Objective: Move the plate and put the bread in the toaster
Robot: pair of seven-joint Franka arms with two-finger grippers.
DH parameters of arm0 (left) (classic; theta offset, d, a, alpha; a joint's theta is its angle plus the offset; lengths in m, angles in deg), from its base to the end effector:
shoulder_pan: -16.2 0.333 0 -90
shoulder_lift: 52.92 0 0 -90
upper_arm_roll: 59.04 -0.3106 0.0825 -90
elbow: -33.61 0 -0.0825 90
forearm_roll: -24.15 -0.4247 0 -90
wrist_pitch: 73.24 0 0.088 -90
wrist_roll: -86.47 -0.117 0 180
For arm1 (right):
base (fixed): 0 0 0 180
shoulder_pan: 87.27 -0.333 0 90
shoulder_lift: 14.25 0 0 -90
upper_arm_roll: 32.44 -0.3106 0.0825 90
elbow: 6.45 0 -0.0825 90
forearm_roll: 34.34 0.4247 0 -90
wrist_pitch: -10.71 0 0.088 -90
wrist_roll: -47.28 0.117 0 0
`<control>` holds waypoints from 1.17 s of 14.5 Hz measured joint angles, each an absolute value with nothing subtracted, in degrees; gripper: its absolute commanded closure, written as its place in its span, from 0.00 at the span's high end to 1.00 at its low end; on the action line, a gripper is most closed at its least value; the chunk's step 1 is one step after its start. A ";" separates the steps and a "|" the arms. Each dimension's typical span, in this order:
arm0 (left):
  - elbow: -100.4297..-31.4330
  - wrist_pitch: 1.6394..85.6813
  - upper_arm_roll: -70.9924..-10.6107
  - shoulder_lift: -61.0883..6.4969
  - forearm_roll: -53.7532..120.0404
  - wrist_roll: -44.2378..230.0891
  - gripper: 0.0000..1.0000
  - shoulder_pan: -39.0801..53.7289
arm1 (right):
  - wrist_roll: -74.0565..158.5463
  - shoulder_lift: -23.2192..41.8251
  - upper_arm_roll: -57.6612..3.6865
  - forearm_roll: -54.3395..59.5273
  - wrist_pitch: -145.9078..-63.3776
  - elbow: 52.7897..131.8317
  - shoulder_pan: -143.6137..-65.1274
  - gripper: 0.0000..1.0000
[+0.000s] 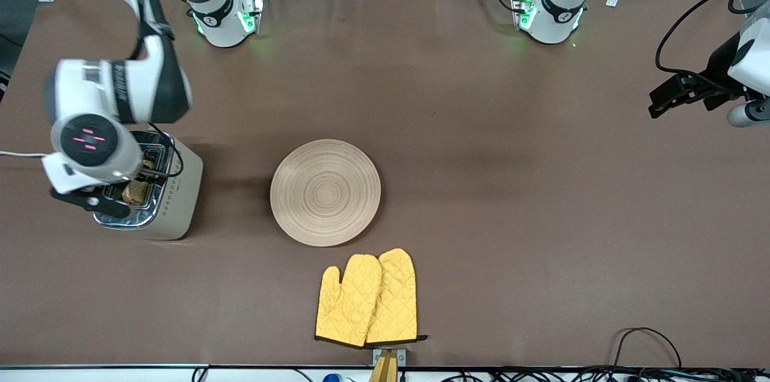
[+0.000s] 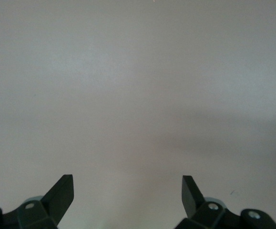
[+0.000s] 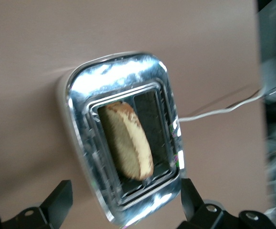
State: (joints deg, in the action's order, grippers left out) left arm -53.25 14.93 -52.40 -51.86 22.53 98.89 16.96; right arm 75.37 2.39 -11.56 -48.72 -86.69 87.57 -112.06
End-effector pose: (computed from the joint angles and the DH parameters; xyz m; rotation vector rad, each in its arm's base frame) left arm 0.5954 -0.0573 0.6234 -3.1113 -0.1793 -0.0134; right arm 0.6523 0.0362 0.4174 2.7004 -0.4905 -0.1515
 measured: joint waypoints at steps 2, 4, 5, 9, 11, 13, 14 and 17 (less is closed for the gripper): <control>-53.25 14.93 -52.40 -51.86 22.53 98.89 1.00 16.97 | 71.64 -0.90 -11.45 -45.17 -85.52 87.43 -108.94 1.00; -53.25 14.93 -52.41 -51.85 22.53 98.89 1.00 16.97 | 68.10 -4.31 -11.39 -44.22 -82.84 87.22 -106.92 1.00; -53.25 14.93 -52.40 -51.85 22.53 98.89 1.00 16.97 | 66.68 -6.55 -11.39 -44.12 -81.67 87.11 -106.55 1.00; -53.27 14.86 -52.40 -51.85 22.53 98.88 1.00 16.95 | 61.50 -16.57 -11.37 -43.14 -75.84 87.05 -106.26 1.00; -53.27 14.83 -52.38 -51.83 22.53 98.88 1.00 16.91 | 54.54 -20.19 -10.26 -39.27 -75.51 87.47 -104.51 1.00; -53.27 14.81 -52.36 -51.81 22.53 98.88 1.00 16.87 | 47.77 -21.55 -8.13 -35.10 -75.53 87.89 -101.67 1.00; -53.27 14.80 -52.36 -51.79 22.53 98.88 1.00 16.85 | 46.04 -21.61 -7.47 -34.36 -75.61 88.02 -100.68 1.00; -53.27 14.78 -52.36 -51.76 22.53 98.88 1.00 16.82 | 45.31 -21.56 -7.69 -33.79 -76.22 88.58 -100.45 1.00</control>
